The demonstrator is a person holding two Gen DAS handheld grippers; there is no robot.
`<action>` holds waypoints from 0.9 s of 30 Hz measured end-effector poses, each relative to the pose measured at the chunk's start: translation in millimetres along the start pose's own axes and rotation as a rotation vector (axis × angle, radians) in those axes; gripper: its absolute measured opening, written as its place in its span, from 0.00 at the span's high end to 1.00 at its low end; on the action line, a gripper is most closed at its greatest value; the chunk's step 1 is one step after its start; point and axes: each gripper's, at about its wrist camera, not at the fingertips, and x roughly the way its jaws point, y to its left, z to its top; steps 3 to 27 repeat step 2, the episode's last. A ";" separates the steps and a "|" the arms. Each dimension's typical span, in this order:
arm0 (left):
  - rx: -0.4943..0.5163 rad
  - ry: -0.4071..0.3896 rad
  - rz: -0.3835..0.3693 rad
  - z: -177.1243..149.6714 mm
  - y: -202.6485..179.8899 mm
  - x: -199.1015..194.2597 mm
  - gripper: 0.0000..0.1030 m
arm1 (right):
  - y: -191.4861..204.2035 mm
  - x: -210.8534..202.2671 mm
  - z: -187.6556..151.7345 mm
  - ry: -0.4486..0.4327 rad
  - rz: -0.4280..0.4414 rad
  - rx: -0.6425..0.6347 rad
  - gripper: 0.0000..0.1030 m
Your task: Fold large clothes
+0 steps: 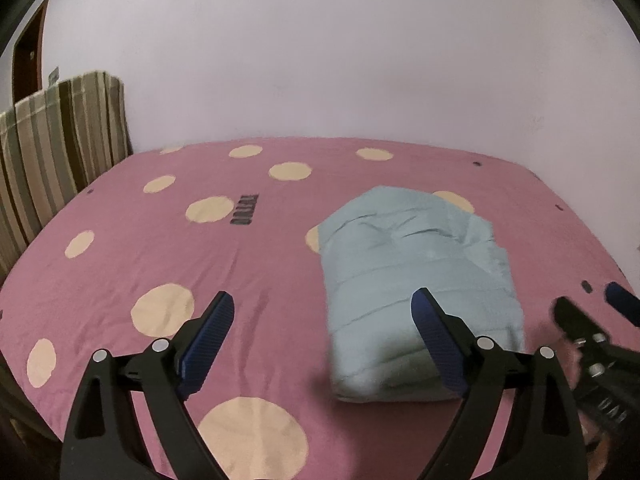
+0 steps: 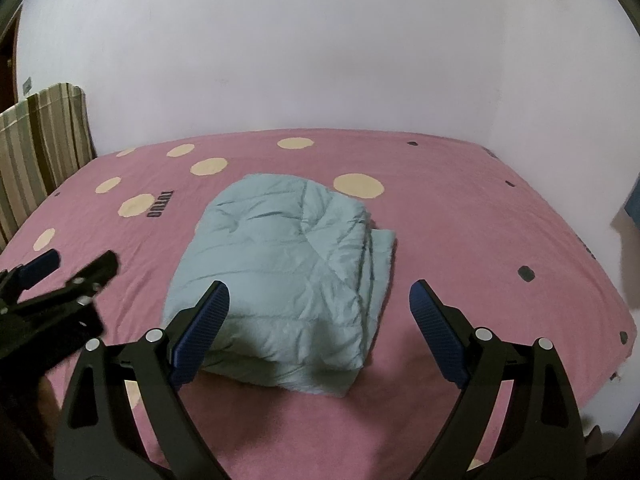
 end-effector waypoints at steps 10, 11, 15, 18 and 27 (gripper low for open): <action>-0.037 0.019 0.028 0.4 16.1 11.6 0.13 | -11.3 9.4 0.2 0.011 -0.011 0.018 0.11; -0.037 0.019 0.028 0.4 16.1 11.6 0.13 | -11.3 9.4 0.2 0.011 -0.011 0.018 0.11; -0.037 0.019 0.028 0.4 16.1 11.6 0.13 | -11.3 9.4 0.2 0.011 -0.011 0.018 0.11; -0.037 0.019 0.028 0.4 16.1 11.6 0.13 | -11.3 9.4 0.2 0.011 -0.011 0.018 0.11; -0.037 0.019 0.028 0.4 16.1 11.6 0.13 | -11.3 9.4 0.2 0.011 -0.011 0.018 0.11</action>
